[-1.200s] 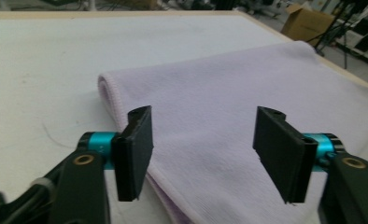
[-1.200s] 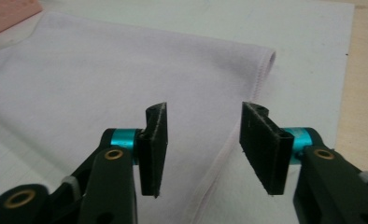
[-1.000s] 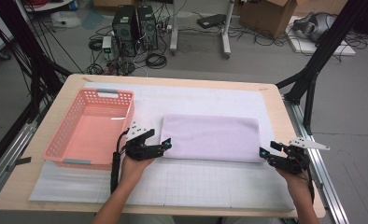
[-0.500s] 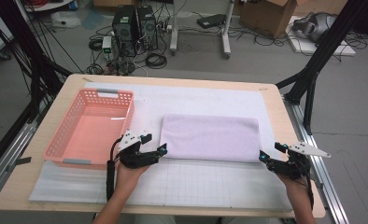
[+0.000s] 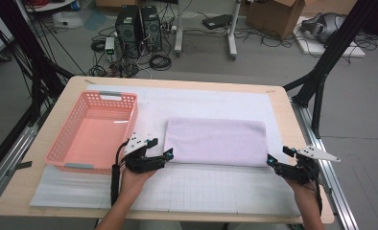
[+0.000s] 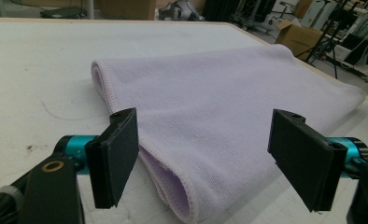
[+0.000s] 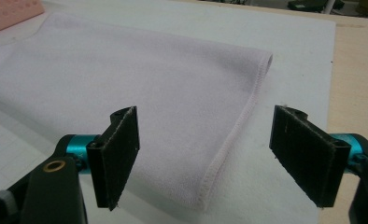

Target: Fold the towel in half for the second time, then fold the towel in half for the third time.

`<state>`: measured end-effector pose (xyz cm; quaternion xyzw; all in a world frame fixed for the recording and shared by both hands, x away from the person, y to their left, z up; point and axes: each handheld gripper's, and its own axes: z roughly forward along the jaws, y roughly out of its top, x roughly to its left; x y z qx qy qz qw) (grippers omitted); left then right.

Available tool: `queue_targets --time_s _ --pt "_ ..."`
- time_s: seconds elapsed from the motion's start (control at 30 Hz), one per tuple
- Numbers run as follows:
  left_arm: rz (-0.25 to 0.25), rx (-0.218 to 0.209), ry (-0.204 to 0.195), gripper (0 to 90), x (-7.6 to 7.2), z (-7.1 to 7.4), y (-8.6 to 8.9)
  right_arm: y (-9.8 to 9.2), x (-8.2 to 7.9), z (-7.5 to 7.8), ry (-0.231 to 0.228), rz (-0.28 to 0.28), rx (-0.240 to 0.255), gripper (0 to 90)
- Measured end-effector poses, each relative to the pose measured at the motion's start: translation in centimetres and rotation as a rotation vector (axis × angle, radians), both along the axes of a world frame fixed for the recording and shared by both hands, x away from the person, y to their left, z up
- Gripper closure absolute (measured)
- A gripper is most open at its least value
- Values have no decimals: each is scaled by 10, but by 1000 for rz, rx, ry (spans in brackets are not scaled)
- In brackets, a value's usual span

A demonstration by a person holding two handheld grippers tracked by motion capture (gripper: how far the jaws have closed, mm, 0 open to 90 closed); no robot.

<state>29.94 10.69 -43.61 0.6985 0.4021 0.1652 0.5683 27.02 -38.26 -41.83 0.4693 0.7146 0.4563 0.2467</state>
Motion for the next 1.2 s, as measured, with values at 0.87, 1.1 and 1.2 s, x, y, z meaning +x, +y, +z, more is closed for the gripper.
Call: queue_targets --time_s 0.87,1.1,1.2 --pt "40 83 207 395 14 -15 -2 16 10 -4 23 57 -12 233" --pt "40 169 252 491 16 -17 -12 25 16 -3 25 74 -12 233" --pt "46 211 235 519 14 -17 -17 31 20 -2 26 89 -15 233"
